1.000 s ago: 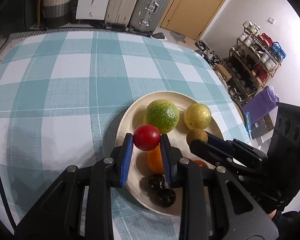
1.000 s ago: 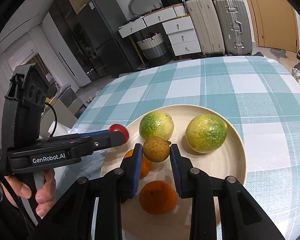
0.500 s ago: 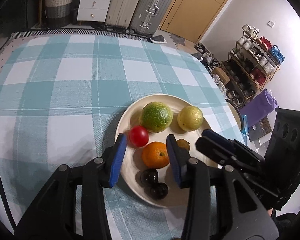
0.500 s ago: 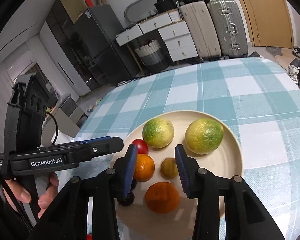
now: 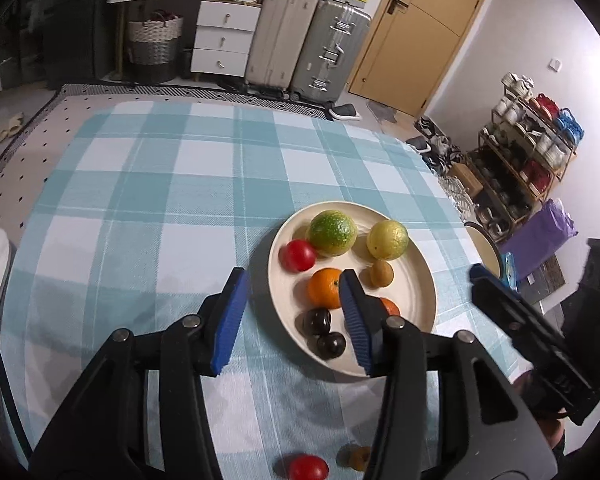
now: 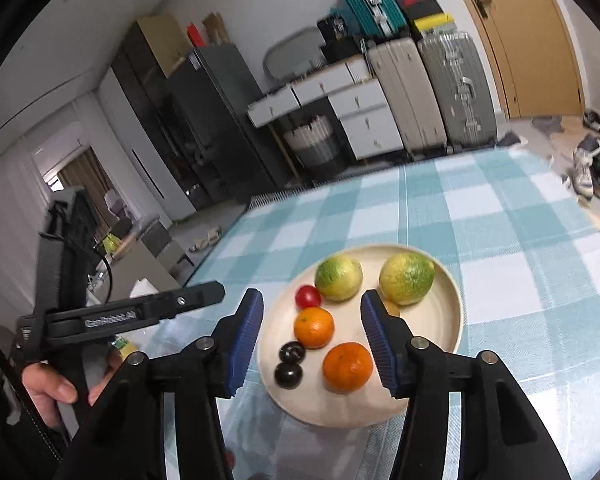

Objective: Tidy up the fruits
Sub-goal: 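Withdraw both grippers from the plate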

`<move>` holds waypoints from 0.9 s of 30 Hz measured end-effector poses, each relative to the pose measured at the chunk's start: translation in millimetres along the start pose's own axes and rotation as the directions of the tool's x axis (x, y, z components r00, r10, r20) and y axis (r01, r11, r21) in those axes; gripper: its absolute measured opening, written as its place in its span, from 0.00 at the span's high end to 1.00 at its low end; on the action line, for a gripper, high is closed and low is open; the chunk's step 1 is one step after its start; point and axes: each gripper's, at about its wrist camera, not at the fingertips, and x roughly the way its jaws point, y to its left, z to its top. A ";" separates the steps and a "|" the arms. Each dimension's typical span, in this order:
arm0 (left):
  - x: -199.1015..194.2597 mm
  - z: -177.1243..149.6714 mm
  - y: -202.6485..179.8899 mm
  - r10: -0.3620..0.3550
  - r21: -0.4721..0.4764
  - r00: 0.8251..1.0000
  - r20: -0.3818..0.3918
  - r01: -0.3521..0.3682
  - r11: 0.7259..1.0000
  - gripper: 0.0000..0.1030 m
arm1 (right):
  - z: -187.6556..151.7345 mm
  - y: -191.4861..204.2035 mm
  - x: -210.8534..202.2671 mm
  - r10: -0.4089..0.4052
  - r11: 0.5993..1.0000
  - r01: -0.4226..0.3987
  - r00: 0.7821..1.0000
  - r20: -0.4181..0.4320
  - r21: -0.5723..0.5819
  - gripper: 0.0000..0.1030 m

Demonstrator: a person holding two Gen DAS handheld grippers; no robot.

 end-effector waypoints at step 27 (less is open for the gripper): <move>-100.5 -96.2 -45.6 0.094 0.091 0.965 0.243 -0.120 0.989 0.01 | -41.5 62.3 -86.4 -0.012 0.986 0.049 0.974 0.224 -0.157 0.00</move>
